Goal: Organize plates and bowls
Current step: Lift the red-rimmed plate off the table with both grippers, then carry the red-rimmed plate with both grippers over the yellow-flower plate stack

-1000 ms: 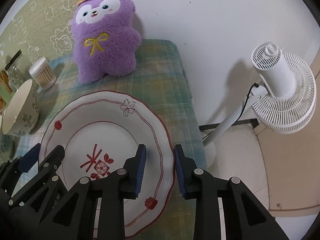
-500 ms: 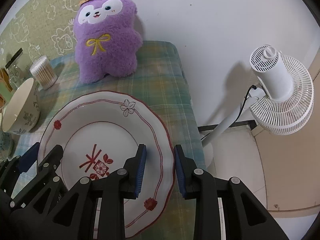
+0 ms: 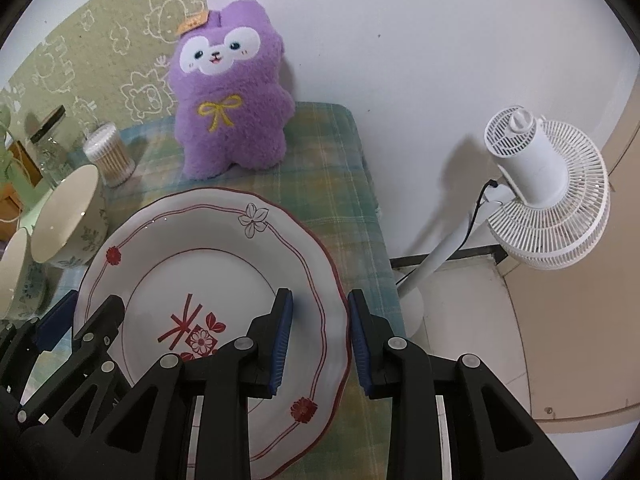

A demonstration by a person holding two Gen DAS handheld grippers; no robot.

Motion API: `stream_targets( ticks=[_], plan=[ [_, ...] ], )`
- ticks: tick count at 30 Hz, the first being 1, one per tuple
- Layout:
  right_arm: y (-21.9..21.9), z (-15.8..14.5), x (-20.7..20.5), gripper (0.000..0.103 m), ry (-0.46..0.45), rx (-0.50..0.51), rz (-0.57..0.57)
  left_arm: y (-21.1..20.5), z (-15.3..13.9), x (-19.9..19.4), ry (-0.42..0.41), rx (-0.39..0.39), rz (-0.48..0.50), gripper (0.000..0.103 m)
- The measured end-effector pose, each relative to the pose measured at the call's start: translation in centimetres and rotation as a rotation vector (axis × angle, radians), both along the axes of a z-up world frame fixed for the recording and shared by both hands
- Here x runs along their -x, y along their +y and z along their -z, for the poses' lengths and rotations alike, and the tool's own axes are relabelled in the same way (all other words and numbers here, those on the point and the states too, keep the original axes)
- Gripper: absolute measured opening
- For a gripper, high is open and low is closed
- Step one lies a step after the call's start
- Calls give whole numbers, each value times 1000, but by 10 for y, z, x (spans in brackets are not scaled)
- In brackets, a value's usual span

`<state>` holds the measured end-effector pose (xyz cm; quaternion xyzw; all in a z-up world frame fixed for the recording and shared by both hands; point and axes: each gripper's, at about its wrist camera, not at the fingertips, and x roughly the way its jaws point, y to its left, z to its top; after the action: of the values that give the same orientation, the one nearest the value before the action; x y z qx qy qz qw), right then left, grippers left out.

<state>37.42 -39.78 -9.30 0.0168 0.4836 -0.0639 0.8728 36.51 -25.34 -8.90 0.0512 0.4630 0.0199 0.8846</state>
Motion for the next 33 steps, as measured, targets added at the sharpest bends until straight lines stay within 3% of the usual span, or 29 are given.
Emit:
stream_targets(
  ticks=[20,33],
  plan=[
    [24,-41,77,32,-38,9,62,21,-38,71,-51,24,71,34],
    [39,-40,153,32,-33,19,117,29,-33,136,-49,30,127,34]
  ],
)
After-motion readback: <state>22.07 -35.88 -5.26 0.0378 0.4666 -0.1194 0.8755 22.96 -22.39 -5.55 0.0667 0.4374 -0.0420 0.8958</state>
